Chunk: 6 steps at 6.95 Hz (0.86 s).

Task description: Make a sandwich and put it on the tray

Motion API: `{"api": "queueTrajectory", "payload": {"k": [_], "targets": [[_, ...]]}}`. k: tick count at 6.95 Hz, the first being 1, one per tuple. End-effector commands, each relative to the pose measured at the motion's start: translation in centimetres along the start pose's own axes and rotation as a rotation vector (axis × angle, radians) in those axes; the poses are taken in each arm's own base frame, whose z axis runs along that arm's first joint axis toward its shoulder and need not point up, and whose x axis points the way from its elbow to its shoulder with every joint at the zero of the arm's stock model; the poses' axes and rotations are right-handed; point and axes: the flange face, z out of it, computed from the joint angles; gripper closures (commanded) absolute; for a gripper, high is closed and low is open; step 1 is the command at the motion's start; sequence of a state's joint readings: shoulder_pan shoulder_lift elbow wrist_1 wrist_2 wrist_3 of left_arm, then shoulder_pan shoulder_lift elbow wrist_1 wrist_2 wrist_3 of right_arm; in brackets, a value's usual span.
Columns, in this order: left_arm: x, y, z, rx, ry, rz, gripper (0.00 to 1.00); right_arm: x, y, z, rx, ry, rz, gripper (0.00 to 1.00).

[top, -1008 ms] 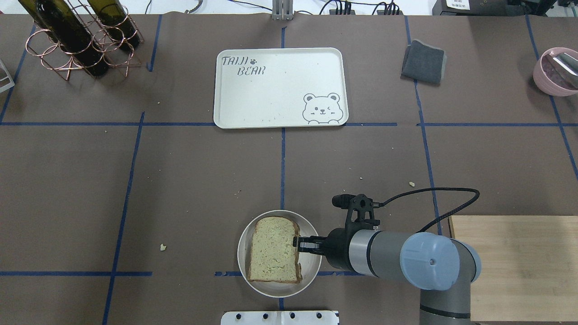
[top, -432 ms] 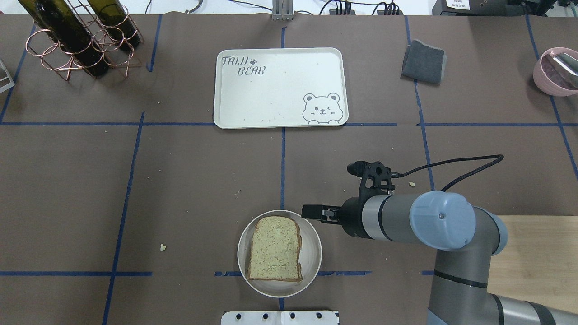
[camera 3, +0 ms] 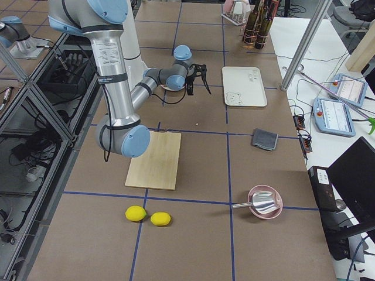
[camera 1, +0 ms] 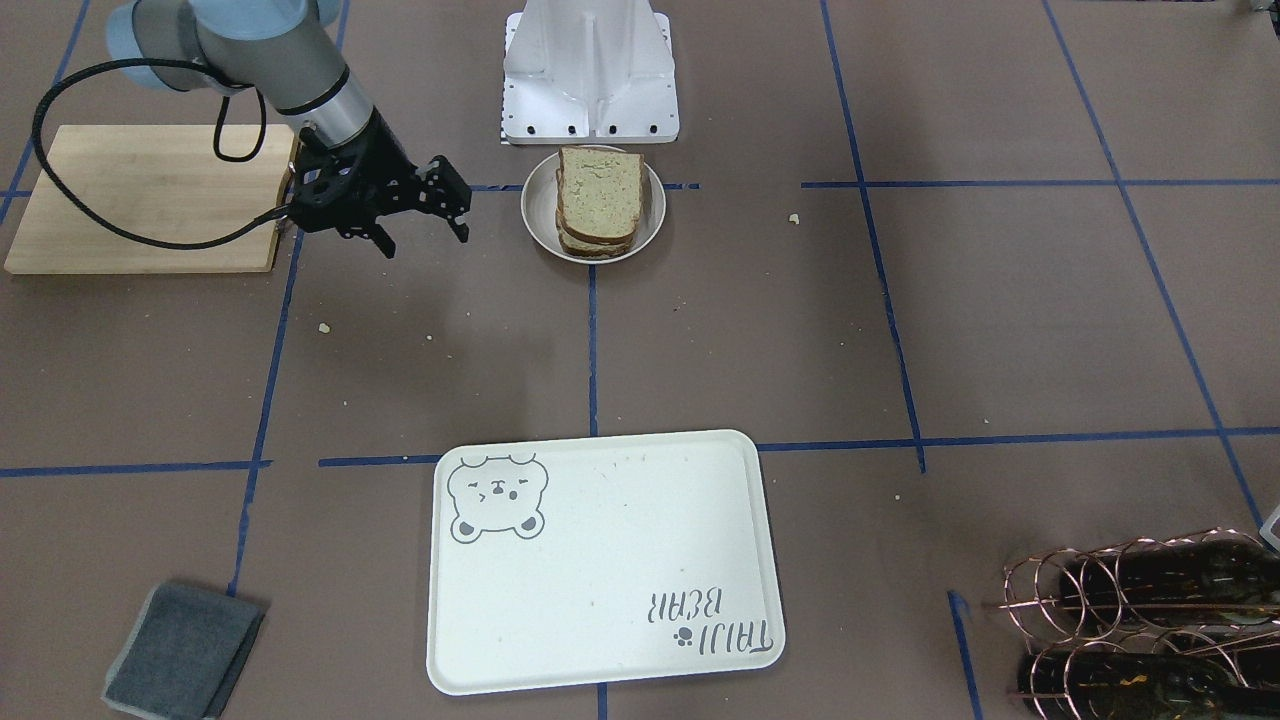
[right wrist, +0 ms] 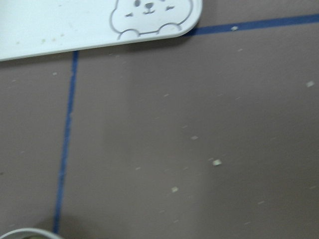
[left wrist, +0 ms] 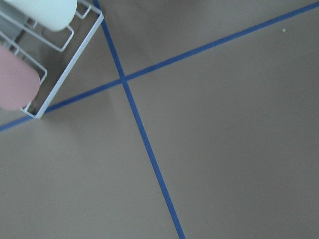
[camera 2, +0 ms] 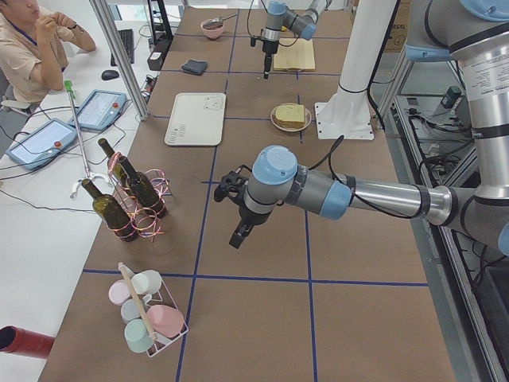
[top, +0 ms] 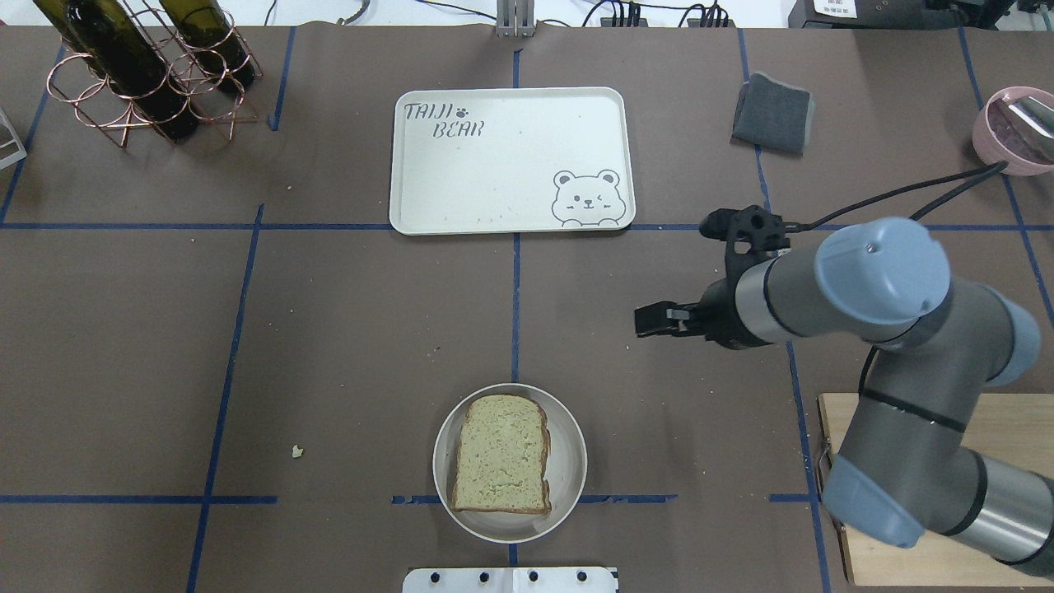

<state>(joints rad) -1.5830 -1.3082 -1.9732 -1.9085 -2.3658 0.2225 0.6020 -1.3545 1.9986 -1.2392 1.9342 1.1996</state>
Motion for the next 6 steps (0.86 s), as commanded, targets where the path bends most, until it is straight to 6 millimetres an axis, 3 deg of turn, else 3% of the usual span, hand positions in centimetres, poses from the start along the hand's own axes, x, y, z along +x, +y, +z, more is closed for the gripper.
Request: {"api": "queueTrajectory", "payload": {"k": [1, 3, 4, 5, 6], "targets": [[-0.6, -3.2, 0.1, 0.182, -0.024, 0.163, 0.0, 14.5, -4.7, -5.2, -0.046, 0.101, -0.132, 0.0], [2.5, -4.9, 0.3, 0.185, 0.167, -0.055, 0.0, 27.9, -5.3, -11.0, -0.057, 0.172, -0.285, 0.0], [8.0, -7.3, 0.8, 0.191, 0.243, 0.004, 0.0, 33.9, -5.5, -14.2, -0.066, 0.203, -0.3, 0.0], [12.2, -7.9, 1.4, 0.167, 0.379, -0.021, 0.0, 38.3, -5.2, -17.2, -0.089, 0.244, -0.311, 0.0], [18.6, -10.1, 2.5, 0.071, 0.544, -0.123, 0.0, 41.3, -4.8, -19.5, -0.12, 0.265, -0.348, 0.0]]}}
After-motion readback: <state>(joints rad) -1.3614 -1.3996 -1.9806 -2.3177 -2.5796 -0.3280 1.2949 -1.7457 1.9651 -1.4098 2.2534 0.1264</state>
